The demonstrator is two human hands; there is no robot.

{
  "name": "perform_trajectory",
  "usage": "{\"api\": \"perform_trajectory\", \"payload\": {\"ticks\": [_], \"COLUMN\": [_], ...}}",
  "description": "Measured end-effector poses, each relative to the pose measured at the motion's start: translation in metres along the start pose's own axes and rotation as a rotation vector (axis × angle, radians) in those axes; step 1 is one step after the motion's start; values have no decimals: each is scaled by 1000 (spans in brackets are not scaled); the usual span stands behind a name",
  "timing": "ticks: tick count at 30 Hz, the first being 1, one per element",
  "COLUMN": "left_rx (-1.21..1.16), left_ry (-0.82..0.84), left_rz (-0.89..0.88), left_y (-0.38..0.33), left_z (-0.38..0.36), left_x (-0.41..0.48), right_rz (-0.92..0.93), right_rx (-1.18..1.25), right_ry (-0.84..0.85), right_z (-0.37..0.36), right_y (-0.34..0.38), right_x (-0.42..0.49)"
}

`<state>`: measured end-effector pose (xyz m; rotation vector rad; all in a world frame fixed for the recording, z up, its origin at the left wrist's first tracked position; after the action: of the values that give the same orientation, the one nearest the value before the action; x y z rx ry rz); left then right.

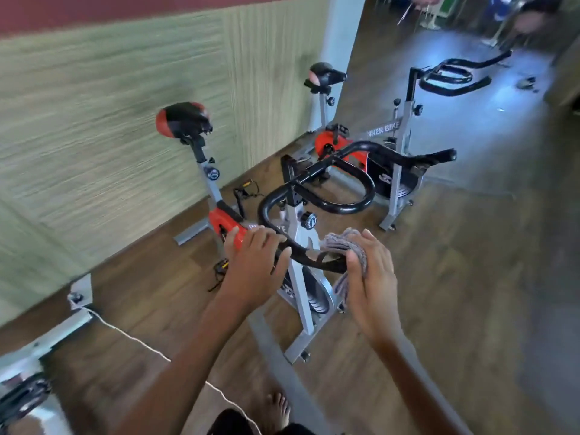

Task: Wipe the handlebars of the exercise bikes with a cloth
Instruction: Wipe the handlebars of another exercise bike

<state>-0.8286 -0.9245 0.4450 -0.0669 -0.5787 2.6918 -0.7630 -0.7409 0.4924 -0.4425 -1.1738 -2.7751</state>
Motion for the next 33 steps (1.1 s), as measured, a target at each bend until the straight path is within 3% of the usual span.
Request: {"api": "perform_trajectory", "payload": {"ticks": [2,5,7,9,11,13,15,17,18,20,23,24,27,28,30,31,33], "left_rx": [10,54,59,82,103,81,53,20,13,21,44,45,45,48,55,54,51], "left_ry": [19,78,136,166,140,83,53,61,71,90,77,65,81,95,110,115,111], "left_rz": [-68,-152,-229,-307,-361,-404,-440,-473,-486,-510,-544,-554,-599,-606,-615,-623,-635], "left_y": [3,11,16,20,22,23,23,24,24,25,27,27,28,29,30,30,31], "left_z": [-5,-13,-24,-33,-35,-33,-33,-34,-35,-38,-38,-37,-41,-42,-40,-39,-37], "left_x": [15,39,50,55,56,56,56,57,58,58,61,61,60,60,61,62,61], "right_rz": [31,220,249,78,-216,-370,-312,-119,-93,-246,-614,-612,-351,-294,-410,-501,-721], "right_rx": [-46,-305,-429,-300,-19,66,-231,-561,-573,-331,91,16,-580,-601,-273,-104,18], "right_ry": [-22,-148,-176,-264,-388,-396,-370,-326,-312,-378,-531,-499,-354,-309,-280,-361,-366], "right_z": [-20,-30,-36,-29,-21,-25,-21,-39,-41,-33,-26,-25,-37,-40,-34,-23,-14], "right_y": [-3,11,13,10,3,1,16,27,25,8,-14,-8,23,24,7,0,-18], "right_x": [-11,-22,-21,-15,-12,-10,-9,-14,-14,-14,-21,-19,-19,-19,-14,-16,-19]}}
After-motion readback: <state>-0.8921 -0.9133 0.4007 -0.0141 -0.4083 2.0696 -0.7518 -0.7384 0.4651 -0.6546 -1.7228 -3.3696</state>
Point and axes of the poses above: each hand's wrist, its own x-axis towards the middle knuckle, its own z-axis out of the back of the hand, y = z × x, the point moved 10 cm from there along x, towards the middle knuckle, and after that the axes turned 14 degrees about y, right-handed, at the moved point
